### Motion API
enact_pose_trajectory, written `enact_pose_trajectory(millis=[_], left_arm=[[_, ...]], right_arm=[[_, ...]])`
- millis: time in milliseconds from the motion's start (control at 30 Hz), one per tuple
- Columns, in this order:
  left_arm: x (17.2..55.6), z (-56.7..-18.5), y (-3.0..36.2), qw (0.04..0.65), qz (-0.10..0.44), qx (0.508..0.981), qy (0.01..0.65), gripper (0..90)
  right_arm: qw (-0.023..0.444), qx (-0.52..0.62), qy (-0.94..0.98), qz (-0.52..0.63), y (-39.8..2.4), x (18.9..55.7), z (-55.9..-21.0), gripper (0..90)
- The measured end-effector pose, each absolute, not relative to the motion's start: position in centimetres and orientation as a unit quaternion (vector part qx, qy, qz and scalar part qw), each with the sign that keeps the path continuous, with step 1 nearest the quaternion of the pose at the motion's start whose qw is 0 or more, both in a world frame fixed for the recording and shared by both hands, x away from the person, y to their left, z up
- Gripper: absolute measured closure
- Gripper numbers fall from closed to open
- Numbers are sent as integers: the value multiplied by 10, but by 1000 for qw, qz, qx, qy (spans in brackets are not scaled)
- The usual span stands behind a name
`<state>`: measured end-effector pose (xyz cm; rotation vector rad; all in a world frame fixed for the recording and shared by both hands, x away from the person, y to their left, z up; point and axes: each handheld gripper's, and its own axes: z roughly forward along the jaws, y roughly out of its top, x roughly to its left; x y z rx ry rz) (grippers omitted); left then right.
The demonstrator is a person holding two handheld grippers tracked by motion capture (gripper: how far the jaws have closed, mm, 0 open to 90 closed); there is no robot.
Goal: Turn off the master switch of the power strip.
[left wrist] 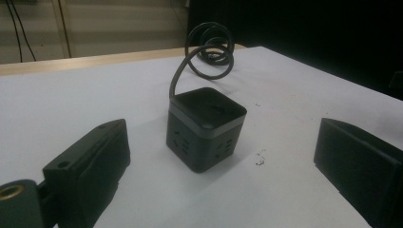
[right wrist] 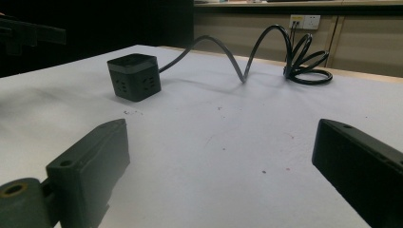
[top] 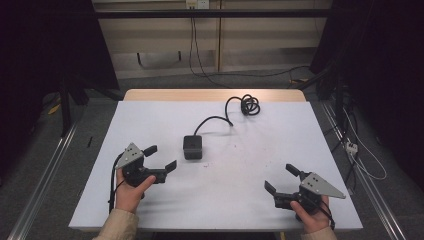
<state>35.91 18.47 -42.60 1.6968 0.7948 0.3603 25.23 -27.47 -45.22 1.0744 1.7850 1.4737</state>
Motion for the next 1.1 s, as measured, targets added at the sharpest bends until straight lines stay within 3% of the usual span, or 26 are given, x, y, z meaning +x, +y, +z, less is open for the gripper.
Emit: enact_pose_trajectory(millis=[1100], left_arm=[[380, -425, 165, 570, 157, 734, 334, 78]], right_arm=[[290, 403, 669, 553, -276, 251, -452, 47]])
